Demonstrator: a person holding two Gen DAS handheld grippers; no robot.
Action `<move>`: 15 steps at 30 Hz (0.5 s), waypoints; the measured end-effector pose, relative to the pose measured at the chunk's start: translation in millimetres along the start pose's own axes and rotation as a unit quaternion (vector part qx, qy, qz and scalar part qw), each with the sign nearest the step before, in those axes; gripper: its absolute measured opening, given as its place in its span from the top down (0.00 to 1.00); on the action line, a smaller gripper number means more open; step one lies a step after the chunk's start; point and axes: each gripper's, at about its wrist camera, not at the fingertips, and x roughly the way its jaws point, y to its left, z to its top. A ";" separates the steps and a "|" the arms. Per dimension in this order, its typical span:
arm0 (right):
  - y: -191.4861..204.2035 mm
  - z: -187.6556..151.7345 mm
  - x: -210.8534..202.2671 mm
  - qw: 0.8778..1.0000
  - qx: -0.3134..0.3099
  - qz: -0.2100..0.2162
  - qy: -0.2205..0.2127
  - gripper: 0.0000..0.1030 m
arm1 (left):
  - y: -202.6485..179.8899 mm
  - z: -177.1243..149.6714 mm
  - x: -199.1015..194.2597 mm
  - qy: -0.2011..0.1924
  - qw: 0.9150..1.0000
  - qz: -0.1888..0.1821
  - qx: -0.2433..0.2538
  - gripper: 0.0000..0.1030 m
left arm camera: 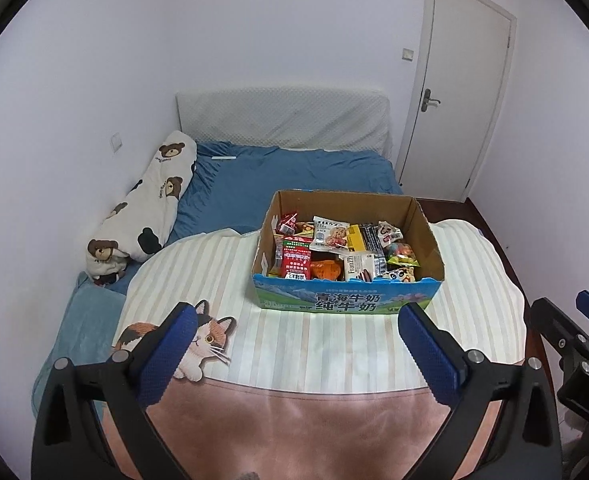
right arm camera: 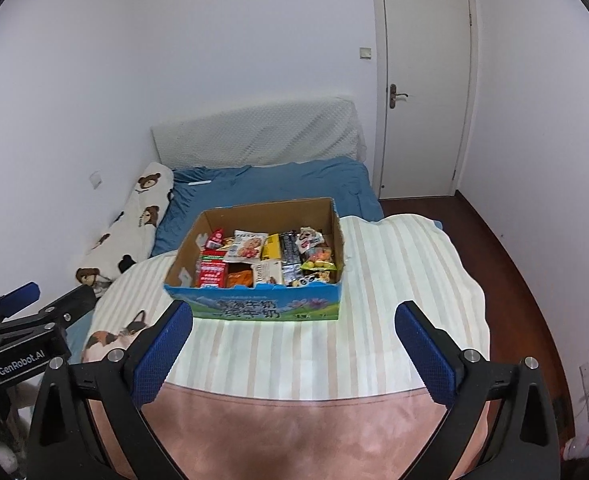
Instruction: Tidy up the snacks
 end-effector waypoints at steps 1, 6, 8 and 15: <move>-1.5 1.3 6.1 1.000 0.002 0.000 0.004 0.00 | -0.8 2.3 6.4 0.004 1.000 -0.001 -0.001 0.00; -7.4 11.3 36.2 1.000 0.013 -0.002 0.021 0.00 | -6.6 12.8 32.6 0.017 1.000 0.006 0.005 0.00; -8.8 15.7 47.2 1.000 0.015 -0.006 0.024 0.00 | -8.9 18.8 45.9 0.022 1.000 0.007 0.007 0.00; -16.0 31.4 91.1 0.999 0.030 -0.019 0.042 0.00 | -15.1 33.7 85.1 0.043 0.999 0.013 0.013 0.00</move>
